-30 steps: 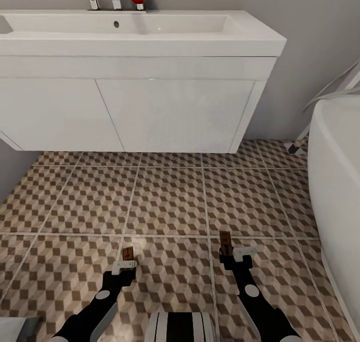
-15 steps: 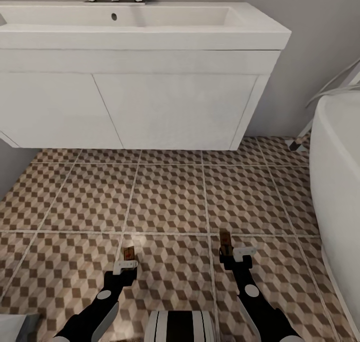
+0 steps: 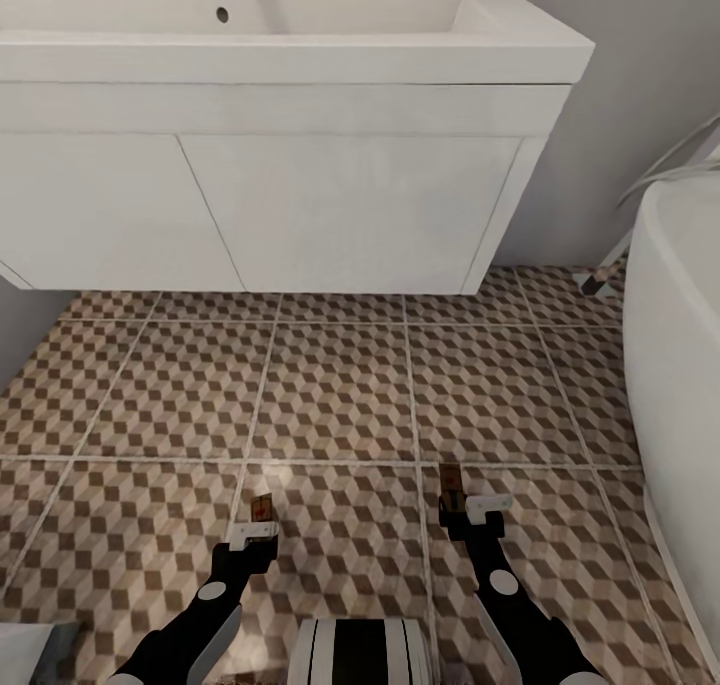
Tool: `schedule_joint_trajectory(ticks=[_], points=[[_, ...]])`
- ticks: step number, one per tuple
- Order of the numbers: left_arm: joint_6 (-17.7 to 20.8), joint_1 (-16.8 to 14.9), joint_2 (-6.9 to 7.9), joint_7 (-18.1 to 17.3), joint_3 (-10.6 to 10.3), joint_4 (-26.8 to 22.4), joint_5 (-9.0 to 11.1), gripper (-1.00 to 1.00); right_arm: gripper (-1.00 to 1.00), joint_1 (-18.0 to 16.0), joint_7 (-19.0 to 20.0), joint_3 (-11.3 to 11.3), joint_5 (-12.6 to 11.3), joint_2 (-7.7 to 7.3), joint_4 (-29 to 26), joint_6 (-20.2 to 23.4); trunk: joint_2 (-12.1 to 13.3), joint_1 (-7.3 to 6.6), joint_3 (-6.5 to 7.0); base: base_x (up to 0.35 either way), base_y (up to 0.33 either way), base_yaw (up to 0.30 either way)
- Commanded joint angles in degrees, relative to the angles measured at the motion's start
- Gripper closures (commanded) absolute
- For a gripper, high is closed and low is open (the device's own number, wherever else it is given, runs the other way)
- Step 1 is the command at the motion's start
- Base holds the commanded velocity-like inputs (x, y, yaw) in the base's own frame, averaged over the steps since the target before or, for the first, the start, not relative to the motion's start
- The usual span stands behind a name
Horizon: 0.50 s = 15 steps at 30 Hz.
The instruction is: Take the four mousetraps from the cabinet in the bathroom and place them on the bathroom floor. Make sure all four end up on the same floor surface, and ensure that at least two of them are either under or directly next to the same bathroom sink.
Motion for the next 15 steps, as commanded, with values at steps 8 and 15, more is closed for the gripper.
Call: schedule_joint_trajectory(ticks=[8,15], points=[[-0.25,-0.04,0.08,0.41,-0.45,-0.23,0.53,1.00,1.00,-0.03,-0.33,0.19,0.08,-0.02,0.05,-0.13,-0.01,-0.01,-0.75,0.000,0.000,0.000],[-0.23,-0.04,0.23,0.36,-0.44,-1.97,0.53,1.00,1.00,-0.03,-0.33,0.19,0.13,-0.04,0.05,-0.13,-0.01,-0.01,-1.37,0.000,0.000,0.000]])
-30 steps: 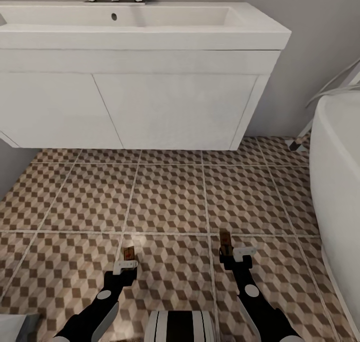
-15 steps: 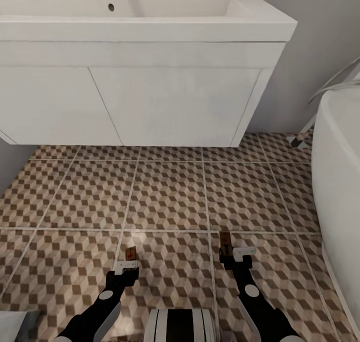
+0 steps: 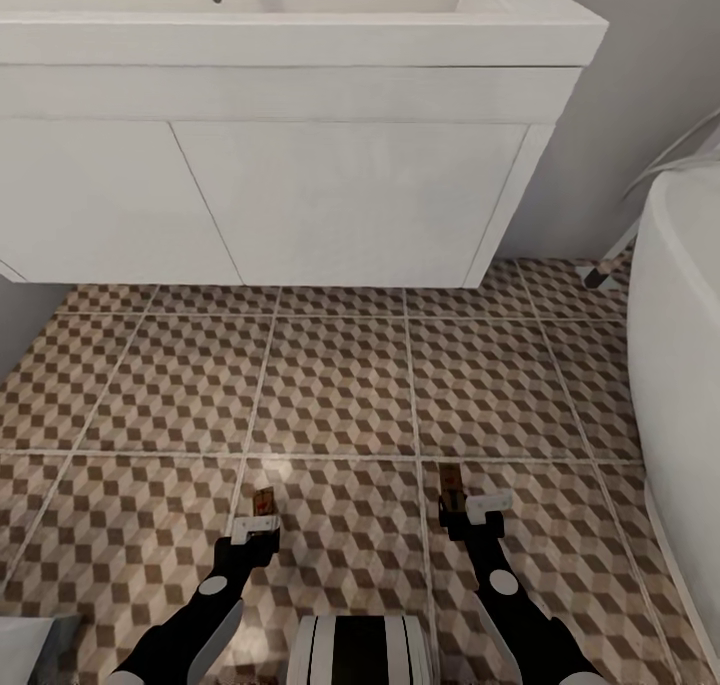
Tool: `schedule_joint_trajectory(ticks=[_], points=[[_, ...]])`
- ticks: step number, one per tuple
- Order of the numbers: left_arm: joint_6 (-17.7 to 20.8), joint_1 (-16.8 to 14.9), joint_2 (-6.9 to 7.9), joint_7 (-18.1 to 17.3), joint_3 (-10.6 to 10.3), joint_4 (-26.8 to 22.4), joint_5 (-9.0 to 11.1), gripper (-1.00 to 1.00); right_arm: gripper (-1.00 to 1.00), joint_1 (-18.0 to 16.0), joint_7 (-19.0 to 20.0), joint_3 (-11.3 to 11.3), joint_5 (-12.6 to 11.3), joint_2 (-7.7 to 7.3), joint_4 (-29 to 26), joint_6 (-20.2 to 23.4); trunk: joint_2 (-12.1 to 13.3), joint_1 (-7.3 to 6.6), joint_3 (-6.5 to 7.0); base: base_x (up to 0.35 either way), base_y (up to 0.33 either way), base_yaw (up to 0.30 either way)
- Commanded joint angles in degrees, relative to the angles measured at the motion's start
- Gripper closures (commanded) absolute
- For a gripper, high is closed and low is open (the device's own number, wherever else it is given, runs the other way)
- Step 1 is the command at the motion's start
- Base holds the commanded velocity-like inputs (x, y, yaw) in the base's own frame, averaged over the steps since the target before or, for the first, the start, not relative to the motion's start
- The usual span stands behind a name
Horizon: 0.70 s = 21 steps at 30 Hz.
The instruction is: Take the four mousetraps from the cabinet in the bathroom and place them on the bathroom floor. Make sure all four end up on the same floor surface, and ensure that at least two of them are either under or directly next to the same bathroom sink.
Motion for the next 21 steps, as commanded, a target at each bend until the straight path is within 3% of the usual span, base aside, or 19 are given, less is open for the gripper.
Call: schedule_joint_trajectory(ticks=[1,9,11,12,14,21], points=[[-0.17,-0.04,0.04,0.44,-0.44,-0.15,0.50,1.00,1.00,-0.03,-0.33,0.19,0.09,-0.01,0.05,-0.11,-0.01,-0.01,-0.12,0.000,0.000,0.000],[2.86,-0.04,-0.37,0.52,-0.08,-2.88,0.45,1.00,1.00,-0.03,-0.17,0.25,-0.14,0.57,0.05,-0.11,-0.01,-0.01,-0.84,0.000,0.000,0.000],[7.18,-0.04,-0.44,0.58,-0.05,-6.25,0.45,1.00,1.00,-0.03,-0.16,0.26,-0.10,0.70,0.05,-0.11,-0.01,-0.01,-1.02,0.000,0.000,0.000],[11.49,-0.04,-0.51,0.65,-0.04,-8.69,0.45,1.00,1.00,-0.03,-0.16,0.27,-0.13,0.77,0.05,-0.11,-0.01,-0.01,-1.10,0.000,0.000,0.000],[15.15,-0.04,-0.55,0.69,0.00,-11.08,0.45,1.00,1.00,-0.03,-0.16,0.27,-0.10,0.82,0.05,-0.12,-0.01,-0.01,-1.28,0.000,0.000,0.000],[22.56,-0.04,-0.54,0.81,0.09,-22.60,0.36,1.00,1.00,-0.03,-0.07,0.28,-0.04,1.45,-0.07,-0.20,-0.01,-0.01,-1.91,0.000,0.000,0.000]])
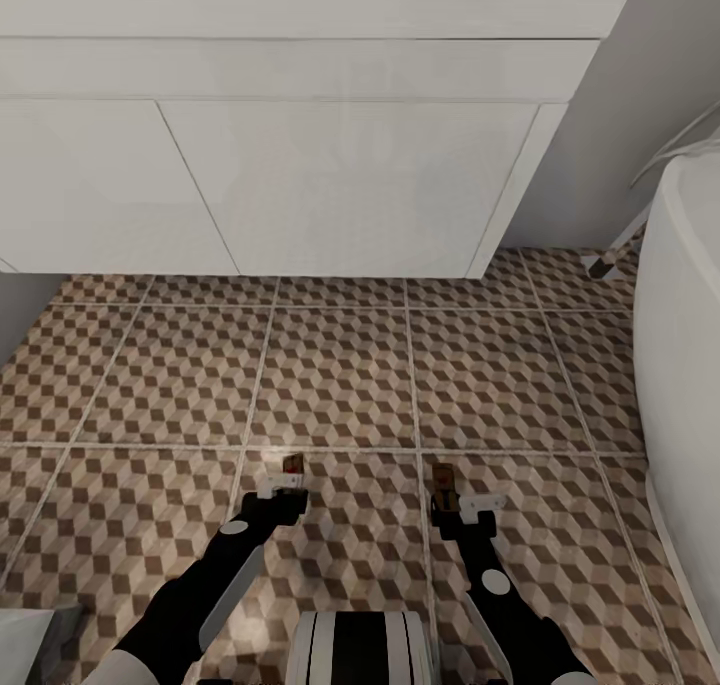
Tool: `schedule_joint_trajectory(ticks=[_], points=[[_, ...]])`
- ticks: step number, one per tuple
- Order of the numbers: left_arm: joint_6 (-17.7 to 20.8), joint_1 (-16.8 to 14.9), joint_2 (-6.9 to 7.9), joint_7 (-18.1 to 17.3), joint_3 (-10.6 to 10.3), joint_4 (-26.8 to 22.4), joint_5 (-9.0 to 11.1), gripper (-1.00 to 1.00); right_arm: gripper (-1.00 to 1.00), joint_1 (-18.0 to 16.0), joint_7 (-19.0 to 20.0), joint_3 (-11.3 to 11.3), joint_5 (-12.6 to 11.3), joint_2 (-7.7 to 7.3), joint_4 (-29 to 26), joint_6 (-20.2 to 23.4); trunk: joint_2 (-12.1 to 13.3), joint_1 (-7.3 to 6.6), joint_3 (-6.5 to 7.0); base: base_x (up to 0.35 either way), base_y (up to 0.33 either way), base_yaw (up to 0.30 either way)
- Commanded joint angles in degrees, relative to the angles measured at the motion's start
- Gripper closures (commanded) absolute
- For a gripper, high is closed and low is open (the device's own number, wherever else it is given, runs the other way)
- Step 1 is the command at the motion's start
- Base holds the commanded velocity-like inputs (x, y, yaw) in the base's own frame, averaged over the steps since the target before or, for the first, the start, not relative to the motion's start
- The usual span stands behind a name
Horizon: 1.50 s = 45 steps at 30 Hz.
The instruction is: Take the four mousetraps from the cabinet in the bathroom and place them on the bathroom floor. Make sure all four end up on the same floor surface, and ensure that at least two of them are either under or directly next to the same bathroom sink.
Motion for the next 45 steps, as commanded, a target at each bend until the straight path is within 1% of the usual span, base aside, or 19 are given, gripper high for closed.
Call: schedule_joint_trajectory(ticks=[1,2,3,6,9,11,13,19,27,45], points=[[1.03,-0.04,0.09,0.50,-0.24,-0.58,0.53,1.00,1.00,-0.03,-0.33,0.19,0.08,-0.01,0.03,-0.13,-0.01,-0.01,-0.12,0.000,0.000,0.000],[3.06,-0.04,0.13,0.55,-0.22,-1.55,0.53,1.00,1.00,-0.03,-0.32,0.19,0.09,0.01,-0.03,-0.23,-0.01,-0.01,-0.21,0.000,0.000,0.000],[3.88,-0.04,0.15,0.57,-0.21,-1.92,0.53,1.00,1.00,-0.03,-0.32,0.18,0.10,0.02,-0.08,-0.42,-0.01,-0.01,-0.30,0.000,0.000,0.000],[4.95,-0.04,0.38,0.59,0.23,-2.46,0.53,1.00,1.00,-0.03,-0.36,0.19,0.09,0.06,-0.16,-0.99,-0.01,-0.01,-0.55,0.000,0.000,0.000],[5.23,-0.04,0.66,0.53,2.19,-2.61,0.53,1.00,1.00,-0.03,-0.40,0.19,0.05,0.10,-0.18,-1.19,-0.01,-0.01,-0.65,0.000,0.000,0.000],[5.29,-0.04,1.54,0.52,3.22,-2.65,0.53,1.00,1.00,-0.03,-0.44,0.19,0.04,0.11,-0.19,-1.23,-0.01,-0.01,-0.67,0.000,0.000,0.000],[5.31,-0.04,2.54,0.51,3.64,-2.77,0.51,1.00,1.00,-0.03,-0.47,0.19,0.06,0.10,-0.19,-1.25,-0.01,-0.01,-0.68,0.000,0.000,0.000],[5.33,-0.04,4.12,0.51,3.82,-3.98,0.52,1.00,1.00,-0.03,-0.56,0.19,0.12,0.11,-0.28,-1.26,-0.01,-0.01,-0.68,0.000,0.000,0.000],[5.57,-0.04,4.26,0.51,3.70,-5.78,0.36,1.00,1.00,-0.03,-0.59,0.19,0.12,0.05,-0.53,-1.19,-0.01,-0.01,-0.86,0.000,0.000,0.000],[5.59,-0.04,4.31,0.51,3.58,-5.58,0.35,1.00,1.00,-0.02,-0.58,0.06,0.29,-0.01,-0.81,-1.09,-0.01,-0.01,-2.36,0.000,0.000,0.000]])
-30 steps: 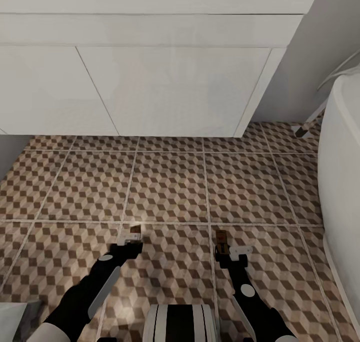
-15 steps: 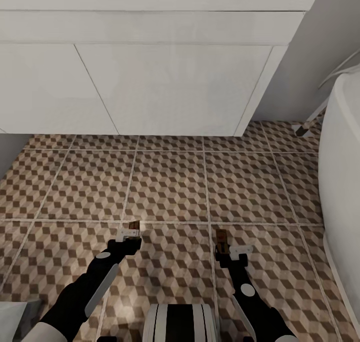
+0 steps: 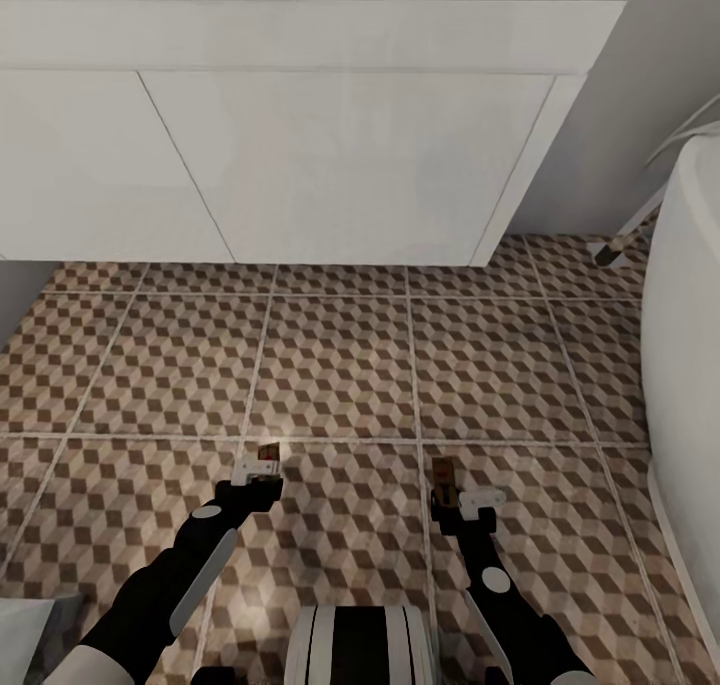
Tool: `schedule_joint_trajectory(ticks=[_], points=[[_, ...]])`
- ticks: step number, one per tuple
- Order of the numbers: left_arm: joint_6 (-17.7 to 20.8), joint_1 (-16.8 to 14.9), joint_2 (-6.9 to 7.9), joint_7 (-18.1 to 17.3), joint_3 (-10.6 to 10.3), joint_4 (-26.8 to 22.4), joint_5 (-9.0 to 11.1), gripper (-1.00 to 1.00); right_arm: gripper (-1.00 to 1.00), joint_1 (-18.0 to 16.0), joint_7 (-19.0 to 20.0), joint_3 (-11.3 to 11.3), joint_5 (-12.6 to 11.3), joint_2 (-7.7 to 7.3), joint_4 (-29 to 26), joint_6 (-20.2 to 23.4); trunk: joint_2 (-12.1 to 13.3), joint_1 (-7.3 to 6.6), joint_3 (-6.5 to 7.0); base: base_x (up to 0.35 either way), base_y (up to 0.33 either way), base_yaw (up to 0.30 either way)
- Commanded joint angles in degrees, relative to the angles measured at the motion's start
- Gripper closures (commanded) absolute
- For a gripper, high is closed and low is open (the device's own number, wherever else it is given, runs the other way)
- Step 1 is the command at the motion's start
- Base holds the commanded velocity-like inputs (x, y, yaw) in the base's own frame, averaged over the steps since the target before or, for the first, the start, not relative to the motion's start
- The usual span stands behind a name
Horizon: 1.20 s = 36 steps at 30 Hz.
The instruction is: Take the four mousetraps from the cabinet in the bathroom and place them on the bathroom floor. Make sure all four end up on the same floor surface, and ensure that at least two of them are either under or directly next to the same bathroom sink.
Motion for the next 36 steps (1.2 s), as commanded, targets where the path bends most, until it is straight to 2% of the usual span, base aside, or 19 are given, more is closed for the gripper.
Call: schedule_joint_trajectory(ticks=[1,7,10,11,12,14,18,23,25,28,31,36], points=[[0.16,-0.04,0.08,0.49,-0.21,-0.07,0.53,1.00,1.00,-0.03,-0.34,0.17,0.09,0.00,-0.28,-0.14,-0.01,-0.01,-0.12,0.000,0.000,0.000],[0.16,-0.04,0.03,0.49,-0.18,-0.11,0.53,1.00,1.00,-0.03,-0.04,0.23,0.28,-0.17,-3.08,-0.08,-0.01,-0.01,-0.44,0.000,0.000,0.000],[0.19,-0.04,-0.02,0.49,0.06,-0.03,0.53,1.00,1.00,-0.24,-0.08,0.06,2.26,-0.25,-4.33,1.13,-0.01,-0.01,-0.46,0.000,0.000,0.000],[0.21,-0.04,-0.10,0.49,0.14,0.13,0.53,1.00,1.00,-0.58,-0.09,0.02,3.20,-0.28,-5.49,2.51,-0.01,-0.01,-0.46,0.000,0.000,0.000],[0.23,-0.04,-0.24,0.49,0.22,0.75,0.53,1.00,1.00,-1.41,-0.08,-0.01,4.61,-0.30,-7.77,5.96,-0.01,-0.01,-0.47,0.000,0.000,0.000],[0.24,-0.04,-0.41,0.49,0.32,1.71,0.53,1.00,1.00,-2.44,-0.08,-0.02,5.63,-0.30,-10.34,9.95,-0.01,-0.01,-0.47,0.000,0.000,0.000],[0.30,-0.04,-0.46,0.49,0.54,3.13,0.53,1.00,1.00,-4.20,-0.02,-0.01,6.26,-0.34,-12.04,12.63,-0.01,-0.01,-0.47,0.000,0.000,0.000],[0.21,-0.04,-0.07,0.39,3.51,4.92,0.48,1.00,1.00,-4.64,0.33,-0.02,6.20,-0.55,-12.08,12.84,-0.01,-0.01,-0.47,0.000,0.000,0.000],[0.15,-0.04,0.41,0.34,4.11,4.90,0.46,1.00,1.00,-4.67,0.40,0.12,6.13,-0.59,-12.00,11.60,-0.01,-0.01,-0.47,0.000,0.000,0.000],[0.18,-0.04,1.36,0.32,4.44,2.98,0.45,1.00,1.00,-4.69,0.25,0.20,6.03,-0.56,-11.93,8.48,-0.01,-0.01,-0.47,0.000,0.000,0.000],[0.28,-0.04,2.42,0.33,4.44,-0.47,0.45,1.00,1.00,-4.69,0.13,0.17,5.87,-0.47,-11.92,7.72,-0.01,-0.01,-0.47,0.000,0.000,0.000],[0.33,-0.04,2.87,0.39,4.44,-2.28,0.45,1.00,1.00,-4.69,-0.02,0.19,5.82,-0.28,-11.91,7.48,-0.01,-0.01,-0.47,0.000,0.000,0.000]])
